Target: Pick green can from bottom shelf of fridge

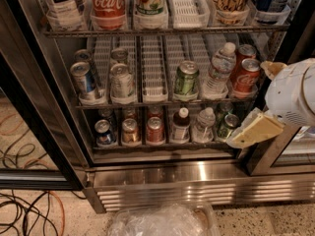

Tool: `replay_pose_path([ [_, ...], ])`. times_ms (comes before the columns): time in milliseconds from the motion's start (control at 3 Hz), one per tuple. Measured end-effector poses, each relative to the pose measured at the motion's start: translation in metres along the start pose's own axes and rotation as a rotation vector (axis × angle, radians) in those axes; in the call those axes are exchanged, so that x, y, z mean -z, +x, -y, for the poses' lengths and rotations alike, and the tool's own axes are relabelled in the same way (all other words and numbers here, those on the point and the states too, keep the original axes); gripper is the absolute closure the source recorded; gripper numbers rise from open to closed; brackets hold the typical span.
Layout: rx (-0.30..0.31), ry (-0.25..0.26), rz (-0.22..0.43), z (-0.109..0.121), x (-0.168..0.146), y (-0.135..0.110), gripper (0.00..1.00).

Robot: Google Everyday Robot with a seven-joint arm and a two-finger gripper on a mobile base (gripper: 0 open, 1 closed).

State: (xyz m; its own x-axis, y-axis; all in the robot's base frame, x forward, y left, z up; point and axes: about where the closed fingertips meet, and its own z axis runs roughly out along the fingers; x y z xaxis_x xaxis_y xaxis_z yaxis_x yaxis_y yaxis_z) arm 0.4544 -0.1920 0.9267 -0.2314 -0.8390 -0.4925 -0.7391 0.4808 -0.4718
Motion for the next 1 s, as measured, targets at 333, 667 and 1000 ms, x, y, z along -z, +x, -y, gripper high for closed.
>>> replay_pose_path([
  [333,-0.018,-0.006,0.013,0.001,0.0,-0.002,0.0],
  [667,-0.115,0.0,0.064,-0.004,-0.009,-0.009,0.0],
  [1000,-0.268,0.023,0.172,-0.012,-0.031,-0.022,0.0],
])
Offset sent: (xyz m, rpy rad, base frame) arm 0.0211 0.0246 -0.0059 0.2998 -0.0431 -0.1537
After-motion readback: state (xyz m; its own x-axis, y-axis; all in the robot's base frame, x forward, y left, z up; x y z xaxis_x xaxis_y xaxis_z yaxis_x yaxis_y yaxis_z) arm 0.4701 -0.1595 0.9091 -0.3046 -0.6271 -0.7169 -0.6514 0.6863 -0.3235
